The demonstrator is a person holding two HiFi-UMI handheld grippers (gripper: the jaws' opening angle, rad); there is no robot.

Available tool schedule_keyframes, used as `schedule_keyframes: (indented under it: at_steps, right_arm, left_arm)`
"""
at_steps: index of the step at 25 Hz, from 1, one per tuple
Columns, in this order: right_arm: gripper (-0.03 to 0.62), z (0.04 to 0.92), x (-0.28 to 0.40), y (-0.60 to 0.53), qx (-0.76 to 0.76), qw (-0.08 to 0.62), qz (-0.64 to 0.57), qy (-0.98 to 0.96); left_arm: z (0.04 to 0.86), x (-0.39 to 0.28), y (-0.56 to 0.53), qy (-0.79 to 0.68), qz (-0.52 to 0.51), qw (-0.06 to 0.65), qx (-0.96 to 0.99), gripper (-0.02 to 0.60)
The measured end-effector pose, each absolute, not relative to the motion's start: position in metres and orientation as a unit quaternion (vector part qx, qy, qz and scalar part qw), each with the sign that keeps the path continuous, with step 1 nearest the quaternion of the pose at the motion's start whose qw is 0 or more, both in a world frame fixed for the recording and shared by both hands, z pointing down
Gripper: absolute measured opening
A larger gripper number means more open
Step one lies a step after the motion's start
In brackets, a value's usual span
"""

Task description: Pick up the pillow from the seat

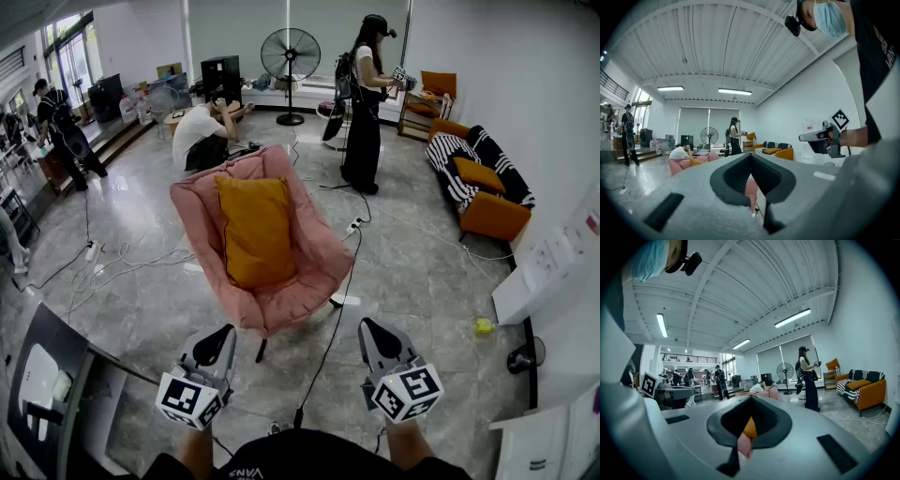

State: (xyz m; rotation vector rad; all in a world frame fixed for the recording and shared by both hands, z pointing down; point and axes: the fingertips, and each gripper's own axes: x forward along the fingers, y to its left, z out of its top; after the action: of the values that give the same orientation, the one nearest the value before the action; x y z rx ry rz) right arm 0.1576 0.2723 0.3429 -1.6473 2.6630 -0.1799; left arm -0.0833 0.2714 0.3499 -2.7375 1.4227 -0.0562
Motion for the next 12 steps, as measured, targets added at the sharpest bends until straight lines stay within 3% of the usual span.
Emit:
schedule_keyframes:
  at_steps: [9,11,12]
  right_arm:
    - [0.005,0.348,0.185,0.276,-0.498,0.022,-0.08,0.863]
    - [0.005,0.355,0.191,0.277,-0.49,0.027,-0.09,0.866]
    - [0.006,0.358,0.193,0.277,-0.488,0.027,-0.092,0.868]
  left_arm:
    - [0.353,-0.053,0.284,0.475,-0.009,0.013,-0.88,0.021]
    - [0.359,-0.043,0.289,0.473,-0.008,0.002,-0.881,0.032]
    - [0.363,-0.037,0.291,0.471,-0.009,-0.005,-0.882,0.074]
